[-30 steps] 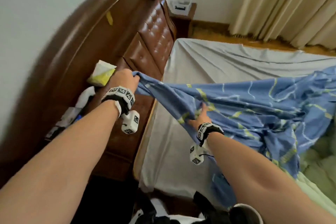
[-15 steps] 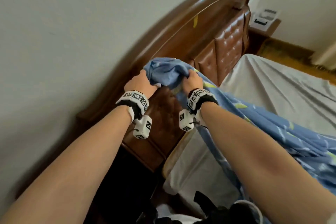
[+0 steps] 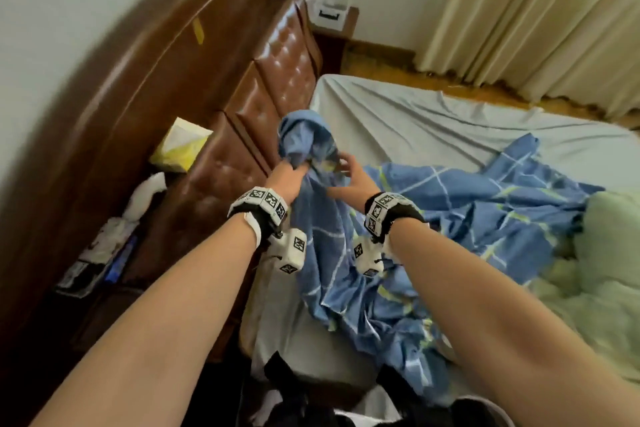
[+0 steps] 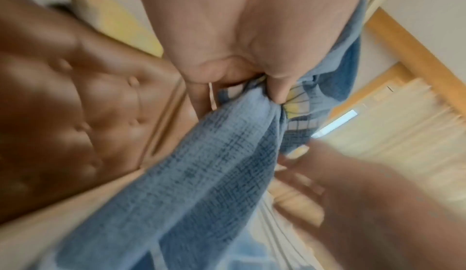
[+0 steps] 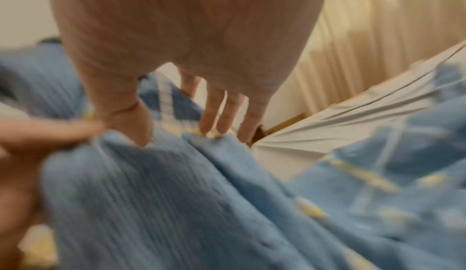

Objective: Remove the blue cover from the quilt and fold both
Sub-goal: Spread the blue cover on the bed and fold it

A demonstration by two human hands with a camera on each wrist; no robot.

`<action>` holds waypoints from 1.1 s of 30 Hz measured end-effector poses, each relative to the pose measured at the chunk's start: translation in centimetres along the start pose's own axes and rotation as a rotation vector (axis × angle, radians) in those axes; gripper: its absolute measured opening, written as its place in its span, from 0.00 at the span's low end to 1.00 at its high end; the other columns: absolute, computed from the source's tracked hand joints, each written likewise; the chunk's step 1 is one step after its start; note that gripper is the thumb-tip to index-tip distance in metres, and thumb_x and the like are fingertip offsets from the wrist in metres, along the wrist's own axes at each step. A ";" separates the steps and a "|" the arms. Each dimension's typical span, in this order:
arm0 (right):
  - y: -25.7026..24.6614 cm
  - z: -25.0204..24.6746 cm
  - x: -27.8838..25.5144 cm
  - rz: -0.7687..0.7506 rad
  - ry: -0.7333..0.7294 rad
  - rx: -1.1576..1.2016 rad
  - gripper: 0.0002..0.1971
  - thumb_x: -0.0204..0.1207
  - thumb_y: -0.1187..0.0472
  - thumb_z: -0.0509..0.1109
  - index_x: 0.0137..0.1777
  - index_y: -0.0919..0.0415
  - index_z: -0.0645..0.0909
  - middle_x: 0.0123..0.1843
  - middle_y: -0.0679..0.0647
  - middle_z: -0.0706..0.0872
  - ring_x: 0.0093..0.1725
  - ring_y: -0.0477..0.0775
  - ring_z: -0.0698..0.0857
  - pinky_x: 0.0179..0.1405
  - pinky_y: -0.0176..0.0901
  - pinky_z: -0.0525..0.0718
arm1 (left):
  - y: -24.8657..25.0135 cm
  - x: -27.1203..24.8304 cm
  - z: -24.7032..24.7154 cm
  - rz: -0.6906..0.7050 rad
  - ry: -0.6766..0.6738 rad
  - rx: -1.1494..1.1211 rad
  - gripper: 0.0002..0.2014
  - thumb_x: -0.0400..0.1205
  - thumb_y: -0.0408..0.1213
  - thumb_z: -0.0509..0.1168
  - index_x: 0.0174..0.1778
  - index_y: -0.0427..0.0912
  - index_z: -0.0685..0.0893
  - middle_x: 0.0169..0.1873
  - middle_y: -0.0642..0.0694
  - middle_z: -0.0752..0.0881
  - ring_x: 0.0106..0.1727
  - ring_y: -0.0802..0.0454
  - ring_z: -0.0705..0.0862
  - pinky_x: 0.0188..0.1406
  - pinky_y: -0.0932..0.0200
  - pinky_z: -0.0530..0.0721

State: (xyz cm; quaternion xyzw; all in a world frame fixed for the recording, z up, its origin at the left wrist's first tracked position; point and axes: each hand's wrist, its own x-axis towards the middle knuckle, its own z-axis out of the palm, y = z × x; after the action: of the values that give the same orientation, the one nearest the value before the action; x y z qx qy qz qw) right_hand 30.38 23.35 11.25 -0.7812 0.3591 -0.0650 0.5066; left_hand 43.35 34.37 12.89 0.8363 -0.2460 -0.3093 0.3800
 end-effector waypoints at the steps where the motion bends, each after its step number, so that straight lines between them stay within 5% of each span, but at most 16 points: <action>1: 3.2 -1.5 -0.9 0.082 0.019 -0.063 0.56 0.57 0.50 0.86 0.83 0.54 0.58 0.79 0.57 0.71 0.75 0.56 0.73 0.74 0.58 0.74 | 1.3 0.3 2.1 0.021 -0.040 -0.029 0.20 0.88 0.43 0.60 0.57 0.25 0.82 0.55 0.28 0.85 0.59 0.35 0.83 0.48 0.52 0.73; 3: 8.5 -3.4 -3.1 0.247 0.020 -0.041 0.75 0.48 0.40 0.89 0.87 0.49 0.39 0.87 0.51 0.55 0.84 0.56 0.61 0.79 0.59 0.68 | 3.3 0.7 5.9 0.055 -0.101 -0.026 0.22 0.89 0.44 0.57 0.55 0.24 0.83 0.53 0.25 0.85 0.57 0.33 0.84 0.45 0.54 0.73; 5: 12.6 -3.9 -4.4 0.363 -0.064 0.001 0.78 0.49 0.39 0.89 0.86 0.47 0.32 0.87 0.48 0.53 0.84 0.57 0.60 0.78 0.57 0.71 | 5.0 0.9 8.2 0.056 -0.146 0.010 0.23 0.90 0.44 0.55 0.57 0.24 0.83 0.54 0.25 0.85 0.57 0.33 0.83 0.43 0.58 0.71; 10: 14.9 -1.6 -3.3 0.323 -0.173 -0.208 0.54 0.59 0.34 0.82 0.83 0.49 0.62 0.76 0.50 0.77 0.73 0.59 0.78 0.71 0.52 0.78 | 5.4 1.7 7.9 0.007 -0.055 -0.003 0.26 0.87 0.53 0.58 0.57 0.29 0.83 0.54 0.31 0.86 0.58 0.36 0.84 0.54 0.48 0.80; 13: 11.9 1.1 -2.1 0.263 -0.266 -0.271 0.39 0.67 0.37 0.77 0.76 0.52 0.73 0.68 0.54 0.84 0.62 0.62 0.85 0.61 0.57 0.86 | 3.6 0.1 4.2 -0.016 -0.077 0.102 0.35 0.72 0.66 0.70 0.62 0.40 0.79 0.54 0.45 0.86 0.55 0.45 0.84 0.56 0.50 0.81; 16: 8.9 3.7 -1.3 0.213 -0.329 -0.413 0.31 0.79 0.50 0.71 0.80 0.58 0.69 0.80 0.57 0.73 0.75 0.62 0.75 0.75 0.53 0.73 | 1.1 -2.0 -0.4 0.060 -0.121 0.481 0.48 0.54 0.76 0.74 0.65 0.52 0.76 0.58 0.53 0.86 0.57 0.49 0.84 0.57 0.52 0.82; 19: 5.4 6.0 -0.4 0.080 -0.374 -0.635 0.34 0.79 0.56 0.71 0.83 0.57 0.63 0.85 0.57 0.61 0.82 0.62 0.64 0.80 0.53 0.64 | -1.0 -3.5 -4.7 0.047 -0.135 0.851 0.39 0.58 0.71 0.76 0.59 0.53 0.80 0.53 0.51 0.89 0.54 0.46 0.87 0.51 0.54 0.83; 21: 2.4 8.0 0.2 0.086 -0.370 -0.731 0.31 0.78 0.56 0.72 0.79 0.63 0.69 0.81 0.63 0.69 0.78 0.65 0.70 0.76 0.55 0.71 | -2.2 -4.4 -7.1 -0.024 -0.101 1.040 0.27 0.64 0.62 0.76 0.50 0.47 0.83 0.46 0.46 0.90 0.47 0.42 0.88 0.46 0.52 0.86; 23: -0.1 9.8 1.2 0.027 -0.391 -0.924 0.21 0.85 0.59 0.62 0.75 0.68 0.75 0.76 0.65 0.76 0.75 0.64 0.74 0.72 0.48 0.72 | -3.4 -5.2 -9.0 -0.054 -0.044 1.150 0.13 0.73 0.46 0.73 0.47 0.43 0.84 0.46 0.41 0.90 0.48 0.40 0.88 0.45 0.52 0.85; 27: -7.9 13.0 2.2 -0.019 -0.289 -0.693 0.35 0.82 0.50 0.68 0.83 0.66 0.61 0.85 0.61 0.59 0.84 0.62 0.60 0.82 0.53 0.60 | -5.7 -7.2 -13.7 -0.125 0.142 1.094 0.07 0.81 0.39 0.64 0.51 0.41 0.83 0.54 0.41 0.87 0.58 0.38 0.86 0.58 0.49 0.81; 30: -13.4 15.4 3.8 -0.006 -0.060 -0.216 0.20 0.84 0.59 0.63 0.72 0.69 0.77 0.72 0.65 0.79 0.73 0.65 0.76 0.72 0.52 0.74 | -6.3 -9.0 -19.3 -0.257 0.353 0.970 0.12 0.79 0.44 0.64 0.53 0.43 0.85 0.50 0.41 0.88 0.53 0.38 0.87 0.46 0.50 0.81; 33: -15.0 17.0 3.2 -0.179 -0.149 -0.117 0.17 0.81 0.57 0.67 0.66 0.65 0.80 0.59 0.58 0.86 0.61 0.59 0.84 0.58 0.46 0.79 | -7.6 -9.6 -22.8 -0.404 0.427 0.625 0.17 0.78 0.49 0.63 0.55 0.41 0.84 0.53 0.40 0.86 0.58 0.35 0.85 0.50 0.50 0.79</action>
State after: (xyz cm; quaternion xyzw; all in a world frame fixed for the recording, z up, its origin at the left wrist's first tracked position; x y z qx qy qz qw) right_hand 48.10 37.41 14.83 -0.8410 0.2523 -0.0306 0.4776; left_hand 54.13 56.04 21.94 0.9879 -0.0749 -0.1082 0.0826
